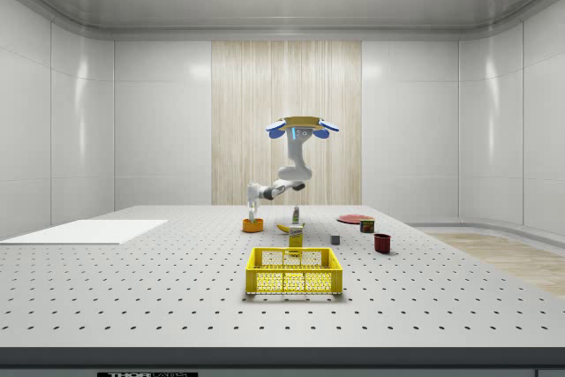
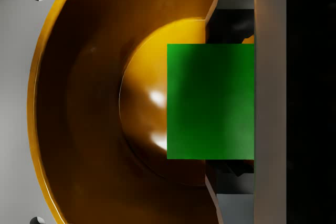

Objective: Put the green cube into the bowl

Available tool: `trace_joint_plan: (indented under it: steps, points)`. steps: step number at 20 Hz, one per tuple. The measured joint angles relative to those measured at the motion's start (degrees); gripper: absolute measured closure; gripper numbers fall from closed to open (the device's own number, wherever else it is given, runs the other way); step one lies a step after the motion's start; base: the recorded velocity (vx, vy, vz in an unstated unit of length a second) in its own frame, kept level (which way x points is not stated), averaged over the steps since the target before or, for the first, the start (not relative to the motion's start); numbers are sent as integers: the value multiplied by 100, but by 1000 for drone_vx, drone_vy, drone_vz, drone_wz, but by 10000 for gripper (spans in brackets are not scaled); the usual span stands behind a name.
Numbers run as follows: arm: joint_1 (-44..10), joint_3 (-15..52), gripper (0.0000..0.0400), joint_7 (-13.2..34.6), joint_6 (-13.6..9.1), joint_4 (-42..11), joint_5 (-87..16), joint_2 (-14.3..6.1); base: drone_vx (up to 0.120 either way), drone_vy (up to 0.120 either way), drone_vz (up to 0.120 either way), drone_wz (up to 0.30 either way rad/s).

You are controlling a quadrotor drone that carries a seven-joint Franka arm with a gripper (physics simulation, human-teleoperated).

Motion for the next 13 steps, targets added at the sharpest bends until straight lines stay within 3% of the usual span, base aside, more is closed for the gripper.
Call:
trace_joint_plan:
  steps: [5,13]
  points:
    - [50,97,22,1,-105,-62,68,43,0,0,0,0]
    - [132,300,3,-9,-261,-172,237,87,0,0,0,0]
